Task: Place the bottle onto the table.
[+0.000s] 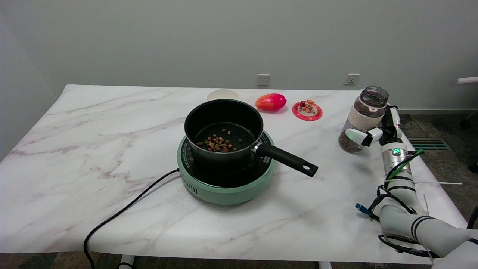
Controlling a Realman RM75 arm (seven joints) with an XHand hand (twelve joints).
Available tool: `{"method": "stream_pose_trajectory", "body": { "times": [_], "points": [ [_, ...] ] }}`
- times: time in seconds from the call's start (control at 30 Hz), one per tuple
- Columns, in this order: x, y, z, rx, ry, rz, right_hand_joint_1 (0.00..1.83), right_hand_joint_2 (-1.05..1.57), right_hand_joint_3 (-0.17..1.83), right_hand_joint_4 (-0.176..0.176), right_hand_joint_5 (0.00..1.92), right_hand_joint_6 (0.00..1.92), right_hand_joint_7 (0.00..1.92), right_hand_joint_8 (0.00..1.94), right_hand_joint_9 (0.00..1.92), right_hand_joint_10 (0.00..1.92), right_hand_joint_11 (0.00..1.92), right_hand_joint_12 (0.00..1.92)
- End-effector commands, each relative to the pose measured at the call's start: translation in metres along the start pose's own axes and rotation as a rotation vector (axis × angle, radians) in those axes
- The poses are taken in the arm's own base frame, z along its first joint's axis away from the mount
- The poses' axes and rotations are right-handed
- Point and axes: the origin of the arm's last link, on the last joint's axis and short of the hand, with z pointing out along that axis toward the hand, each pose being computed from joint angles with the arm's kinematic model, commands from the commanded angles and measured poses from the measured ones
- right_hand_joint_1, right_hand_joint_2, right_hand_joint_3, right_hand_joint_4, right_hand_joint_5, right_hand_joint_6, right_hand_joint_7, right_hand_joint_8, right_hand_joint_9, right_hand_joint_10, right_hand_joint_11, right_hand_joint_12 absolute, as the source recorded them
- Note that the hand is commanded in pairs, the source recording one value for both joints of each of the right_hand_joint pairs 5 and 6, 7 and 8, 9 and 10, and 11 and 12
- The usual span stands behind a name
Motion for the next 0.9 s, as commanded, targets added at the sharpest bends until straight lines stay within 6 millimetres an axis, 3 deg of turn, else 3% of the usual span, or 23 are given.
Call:
{"method": "stream_pose_trajectory", "body": {
  "times": [0.03, 0.33, 0.73, 0.9],
  "points": [
    [0.021, 0.003, -0.008, -0.006, 0.026, -0.022, 1.29, -0.71, 1.28, 0.0, 0.45, 0.45, 1.01, 1.01, 0.81, 0.81, 0.68, 0.68],
    [0.047, 0.004, -0.012, -0.022, 0.037, -0.07, 1.29, -0.75, 1.29, 0.0, 0.45, 0.45, 1.0, 1.0, 0.79, 0.79, 0.68, 0.68],
    [0.053, 0.003, -0.006, -0.031, 0.03, -0.083, 1.29, -0.75, 1.26, 0.0, 0.4, 0.4, 0.95, 0.95, 0.74, 0.74, 0.68, 0.68],
    [0.066, 0.002, -0.007, -0.04, 0.014, -0.143, 1.29, -0.77, 1.27, 0.0, 0.39, 0.39, 0.94, 0.94, 0.72, 0.72, 0.68, 0.68]
  ]
}}
